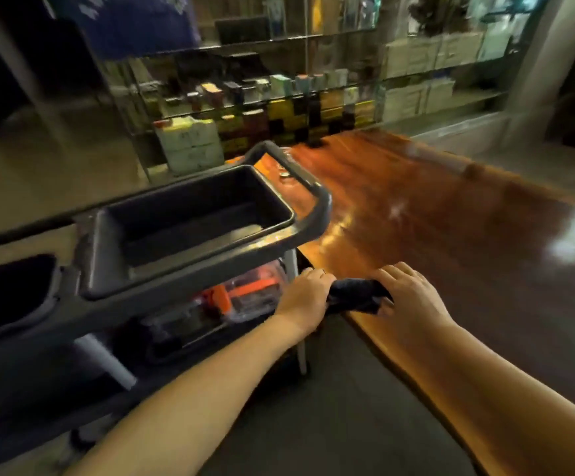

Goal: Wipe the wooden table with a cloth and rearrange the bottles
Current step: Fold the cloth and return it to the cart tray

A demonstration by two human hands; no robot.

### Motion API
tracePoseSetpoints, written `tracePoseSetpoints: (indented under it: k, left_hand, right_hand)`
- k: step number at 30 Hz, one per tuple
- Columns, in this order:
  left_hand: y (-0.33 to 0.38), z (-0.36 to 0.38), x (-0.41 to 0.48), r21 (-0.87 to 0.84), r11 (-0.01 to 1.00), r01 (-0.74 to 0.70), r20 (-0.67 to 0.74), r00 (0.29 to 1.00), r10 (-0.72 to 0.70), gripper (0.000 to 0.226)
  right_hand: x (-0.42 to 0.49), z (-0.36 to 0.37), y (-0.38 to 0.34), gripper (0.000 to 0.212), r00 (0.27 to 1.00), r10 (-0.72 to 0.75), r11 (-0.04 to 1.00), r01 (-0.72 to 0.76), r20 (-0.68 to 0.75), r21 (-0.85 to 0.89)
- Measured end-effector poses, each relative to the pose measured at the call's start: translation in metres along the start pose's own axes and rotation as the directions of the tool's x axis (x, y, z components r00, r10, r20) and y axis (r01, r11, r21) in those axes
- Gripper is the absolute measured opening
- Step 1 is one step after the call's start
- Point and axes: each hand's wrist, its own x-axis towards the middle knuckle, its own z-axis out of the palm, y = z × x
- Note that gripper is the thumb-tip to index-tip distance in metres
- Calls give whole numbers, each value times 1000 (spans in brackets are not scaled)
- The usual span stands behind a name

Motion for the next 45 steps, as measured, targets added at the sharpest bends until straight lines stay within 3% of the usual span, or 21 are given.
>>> tracePoseSetpoints:
  k: [11, 22, 29, 38, 45]
  left_hand:
    - [-154, -100, -33, -1, 961, 278, -190, 943, -273, 25]
    - [-255, -130, 11, 9, 865, 502, -254, 838, -484, 29]
    - [-311, -120, 37, 9, 820, 572, -190, 806, -560, 30]
    - [-388, -91, 76, 113, 817, 566, 10, 822, -570, 28]
    - [-425, -63, 88, 105, 815, 570, 49, 815, -577, 31]
  right_hand:
    - [160, 20, -142, 30, 925, -379, 918, 381, -37, 108]
    - [306, 67, -190, 27, 839, -543, 829, 542, -32, 140]
    - [364, 117, -204, 26, 832, -555, 824, 546, 19, 149]
    - [412, 182, -213, 28, 859, -483, 875, 467, 170, 125]
    - [428, 222, -219, 36, 866, -416, 907, 415, 278, 66]
